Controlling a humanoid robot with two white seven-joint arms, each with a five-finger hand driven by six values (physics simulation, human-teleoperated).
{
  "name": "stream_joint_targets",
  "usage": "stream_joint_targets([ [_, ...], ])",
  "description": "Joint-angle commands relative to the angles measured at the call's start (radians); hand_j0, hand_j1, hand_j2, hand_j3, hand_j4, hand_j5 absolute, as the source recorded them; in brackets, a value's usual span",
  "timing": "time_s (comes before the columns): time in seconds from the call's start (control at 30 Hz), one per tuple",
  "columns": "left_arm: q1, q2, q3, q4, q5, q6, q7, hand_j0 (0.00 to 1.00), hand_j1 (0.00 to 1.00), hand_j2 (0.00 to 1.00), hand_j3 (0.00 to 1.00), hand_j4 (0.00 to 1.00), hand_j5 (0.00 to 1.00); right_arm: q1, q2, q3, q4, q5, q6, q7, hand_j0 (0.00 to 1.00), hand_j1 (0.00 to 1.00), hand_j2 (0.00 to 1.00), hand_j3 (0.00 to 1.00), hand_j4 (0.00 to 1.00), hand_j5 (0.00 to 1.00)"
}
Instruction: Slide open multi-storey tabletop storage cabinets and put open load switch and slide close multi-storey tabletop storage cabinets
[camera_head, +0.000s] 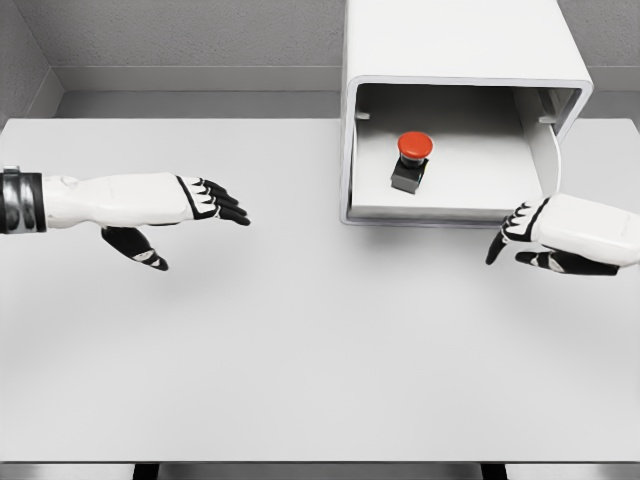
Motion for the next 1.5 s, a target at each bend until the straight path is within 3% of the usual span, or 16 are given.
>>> stream_joint_targets([
  [0.0, 0.000, 0.004, 0.000, 0.002, 0.005, 0.003, 0.000, 1.00, 1.00, 1.00, 1.00, 1.00, 1.00, -0.002, 0.003, 0.037, 0.000, -0.006, 0.003, 0.000, 0.55, 0.55, 0.55, 0.55, 0.55, 0.55],
  [0.53, -0.002, 0.015, 0.000, 0.000, 0.007, 0.003, 0.000, 1.00, 1.00, 1.00, 1.00, 1.00, 1.00, -0.124, 0.046, 0.129, 0.012, 0.049, 0.003, 0.000, 0.57, 0.57, 0.57, 0.57, 0.57, 0.57],
  [0.77, -0.002, 0.018, 0.000, 0.000, 0.007, 0.003, 0.000, 1.00, 1.00, 1.00, 1.00, 1.00, 1.00, -0.137, 0.058, 0.131, 0.030, 0.072, 0.003, 0.000, 0.58, 0.58, 0.58, 0.58, 0.58, 0.58],
  [1.23, 0.000, 0.018, 0.000, 0.000, 0.007, 0.003, 0.000, 1.00, 1.00, 1.00, 1.00, 1.00, 1.00, -0.241, 0.081, 0.178, 0.095, 0.074, 0.003, 0.000, 0.60, 0.60, 0.60, 0.60, 0.60, 0.60],
  [1.37, 0.000, 0.018, 0.000, 0.000, 0.007, 0.003, 0.000, 1.00, 1.00, 1.00, 1.00, 1.00, 1.00, -0.264, 0.081, 0.177, 0.090, 0.072, 0.003, 0.000, 0.61, 0.61, 0.61, 0.61, 0.61, 0.61],
  [1.47, 0.000, 0.021, 0.000, 0.000, 0.007, 0.003, 0.000, 1.00, 1.00, 1.00, 1.00, 1.00, 1.00, -0.245, 0.077, 0.178, 0.020, 0.077, 0.003, 0.000, 0.62, 0.62, 0.62, 0.62, 0.62, 0.62],
])
